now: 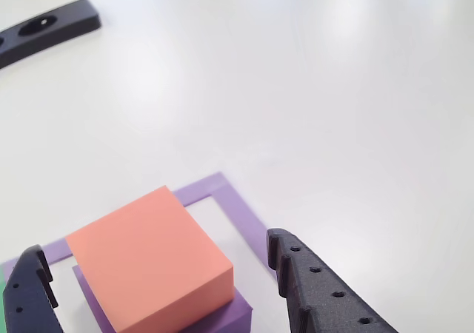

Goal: Tower of hanoi

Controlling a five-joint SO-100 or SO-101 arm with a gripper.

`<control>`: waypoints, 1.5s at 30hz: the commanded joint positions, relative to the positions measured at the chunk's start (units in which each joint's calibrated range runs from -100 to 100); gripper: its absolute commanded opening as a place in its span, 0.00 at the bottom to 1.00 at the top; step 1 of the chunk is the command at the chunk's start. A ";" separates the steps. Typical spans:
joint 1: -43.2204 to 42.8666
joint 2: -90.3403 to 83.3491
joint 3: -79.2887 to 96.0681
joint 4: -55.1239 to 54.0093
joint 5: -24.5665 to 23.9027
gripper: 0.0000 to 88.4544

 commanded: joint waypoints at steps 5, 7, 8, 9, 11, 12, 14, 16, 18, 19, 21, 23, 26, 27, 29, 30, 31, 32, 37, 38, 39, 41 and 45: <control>-1.27 0.60 -1.50 -2.29 0.79 0.35; -1.34 0.92 -1.59 -2.45 0.79 0.35; -1.42 1.08 -1.59 -2.62 0.79 0.35; -1.50 1.16 -1.59 -2.86 0.79 0.35; -1.72 1.40 -1.59 -3.35 0.79 0.34; -1.88 1.56 -1.59 -3.43 0.79 0.34; -2.03 1.96 -1.59 -3.91 0.79 0.33; -2.18 2.36 -1.87 -4.15 0.79 0.32; -2.26 2.52 -1.96 -4.48 0.79 0.31; -2.26 2.60 -1.96 -4.48 0.79 0.31; -2.26 2.84 -2.05 -4.64 0.79 0.30; -2.26 3.00 -2.05 -4.80 0.79 0.29; -2.33 3.08 -2.14 -4.80 0.79 0.26; -2.33 3.08 -2.14 -4.80 0.79 0.25; -2.33 3.08 -2.14 -4.80 0.79 0.22; -2.33 3.08 -2.14 -4.80 0.79 0.21; -2.33 3.08 -2.14 -4.80 0.79 0.20; -2.33 3.08 -2.14 -4.88 0.79 0.19; -2.26 2.92 -2.14 -4.88 0.79 0.18; -2.26 2.84 -2.05 -4.88 0.79 0.18; -2.26 2.76 -1.96 -4.88 0.79 0.18; -2.18 2.36 -1.77 -4.88 0.79 0.18; -2.03 0.52 -1.32 -3.75 0.79 0.17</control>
